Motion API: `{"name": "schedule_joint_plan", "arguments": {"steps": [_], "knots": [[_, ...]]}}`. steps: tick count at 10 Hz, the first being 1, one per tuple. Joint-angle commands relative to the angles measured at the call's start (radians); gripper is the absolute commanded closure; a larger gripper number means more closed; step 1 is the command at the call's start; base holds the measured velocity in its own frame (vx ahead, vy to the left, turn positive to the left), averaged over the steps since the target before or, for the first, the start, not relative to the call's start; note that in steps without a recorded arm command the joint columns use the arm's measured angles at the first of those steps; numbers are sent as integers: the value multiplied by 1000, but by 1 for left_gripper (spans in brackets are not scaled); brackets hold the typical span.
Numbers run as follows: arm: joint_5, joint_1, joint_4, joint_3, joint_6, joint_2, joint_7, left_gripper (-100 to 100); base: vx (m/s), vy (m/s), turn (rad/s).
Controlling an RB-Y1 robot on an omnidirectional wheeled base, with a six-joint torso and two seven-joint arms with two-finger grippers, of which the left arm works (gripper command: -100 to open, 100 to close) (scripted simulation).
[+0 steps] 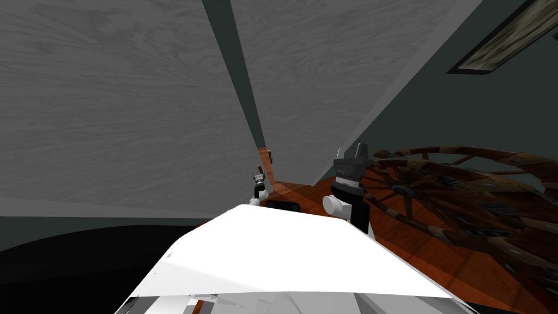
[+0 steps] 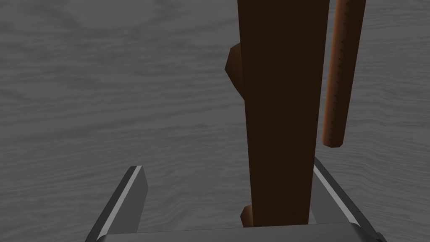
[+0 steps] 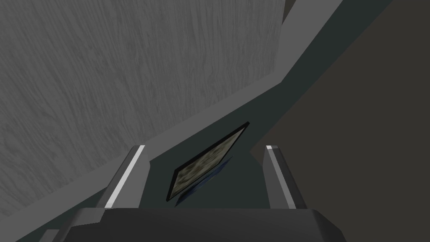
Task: Push the door open
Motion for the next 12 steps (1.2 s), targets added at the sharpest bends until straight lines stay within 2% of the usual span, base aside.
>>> {"name": "schedule_joint_plan", "arguments": {"steps": [1, 12], "knots": [[5, 24, -7, 17, -4, 31, -1, 100, 14, -3, -13], [8, 24, -5, 21, -8, 33, -3, 100, -1, 2, -7]]}}
